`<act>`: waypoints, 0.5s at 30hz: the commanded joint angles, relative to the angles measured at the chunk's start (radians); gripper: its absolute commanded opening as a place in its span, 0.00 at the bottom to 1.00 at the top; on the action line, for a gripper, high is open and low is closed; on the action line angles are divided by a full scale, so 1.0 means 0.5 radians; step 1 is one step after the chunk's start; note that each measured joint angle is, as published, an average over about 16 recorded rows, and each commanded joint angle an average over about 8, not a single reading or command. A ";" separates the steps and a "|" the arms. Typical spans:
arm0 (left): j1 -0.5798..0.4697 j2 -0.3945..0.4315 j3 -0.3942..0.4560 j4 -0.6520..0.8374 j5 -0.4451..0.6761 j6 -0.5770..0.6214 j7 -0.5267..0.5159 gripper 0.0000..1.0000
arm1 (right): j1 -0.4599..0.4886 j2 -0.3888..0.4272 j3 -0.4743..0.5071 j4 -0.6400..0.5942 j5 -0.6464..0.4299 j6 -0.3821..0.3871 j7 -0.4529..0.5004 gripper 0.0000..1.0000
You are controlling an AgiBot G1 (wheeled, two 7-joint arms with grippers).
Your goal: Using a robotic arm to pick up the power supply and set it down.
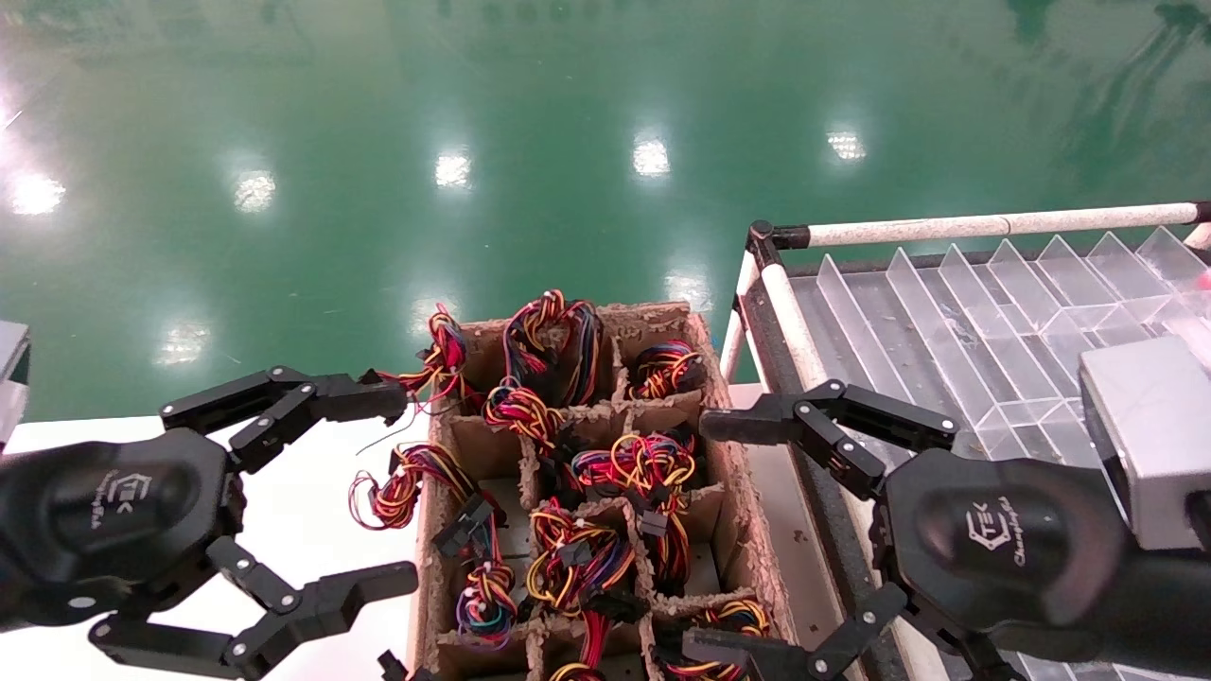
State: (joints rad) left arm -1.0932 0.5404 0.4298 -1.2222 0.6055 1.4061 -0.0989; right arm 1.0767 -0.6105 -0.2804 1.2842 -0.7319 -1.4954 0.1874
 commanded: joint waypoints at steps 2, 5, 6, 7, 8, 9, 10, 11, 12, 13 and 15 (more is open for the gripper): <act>0.000 0.000 0.000 0.000 0.000 0.000 0.000 1.00 | 0.000 0.000 0.000 0.000 0.000 0.000 0.000 1.00; 0.000 0.000 0.000 0.000 0.000 0.000 0.000 1.00 | 0.000 0.000 0.000 0.000 0.000 0.000 0.000 1.00; 0.000 0.000 0.000 0.000 0.000 0.000 0.000 1.00 | 0.000 0.000 0.000 0.000 0.000 0.000 0.000 1.00; 0.000 0.000 0.000 0.000 0.000 0.000 0.000 1.00 | 0.000 0.000 0.000 0.000 0.000 0.000 0.000 1.00; 0.000 0.000 0.000 0.000 0.000 0.000 0.000 1.00 | 0.000 0.000 0.000 0.000 0.000 0.000 0.000 1.00; 0.000 0.000 0.000 0.000 0.000 0.000 0.000 1.00 | 0.000 0.000 0.000 0.000 0.000 0.000 0.000 1.00; 0.000 0.000 0.000 0.000 0.000 0.000 0.000 1.00 | 0.000 0.000 0.000 0.000 0.000 0.000 0.000 1.00; 0.000 0.000 0.000 0.000 0.000 0.000 0.000 1.00 | 0.000 0.000 0.000 0.000 0.000 0.000 0.000 1.00; 0.000 0.000 0.000 0.000 0.000 0.000 0.000 1.00 | 0.000 0.000 0.000 0.000 0.000 0.000 0.000 1.00; 0.000 0.000 0.000 0.000 0.000 0.000 0.000 1.00 | 0.000 0.000 0.000 0.000 0.000 0.000 0.000 1.00; 0.000 0.000 0.000 0.000 0.000 0.000 0.000 1.00 | 0.000 0.000 0.000 0.000 0.000 0.000 0.000 1.00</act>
State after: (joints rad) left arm -1.0932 0.5404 0.4298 -1.2222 0.6055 1.4062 -0.0989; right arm 1.0768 -0.6105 -0.2804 1.2842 -0.7319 -1.4954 0.1874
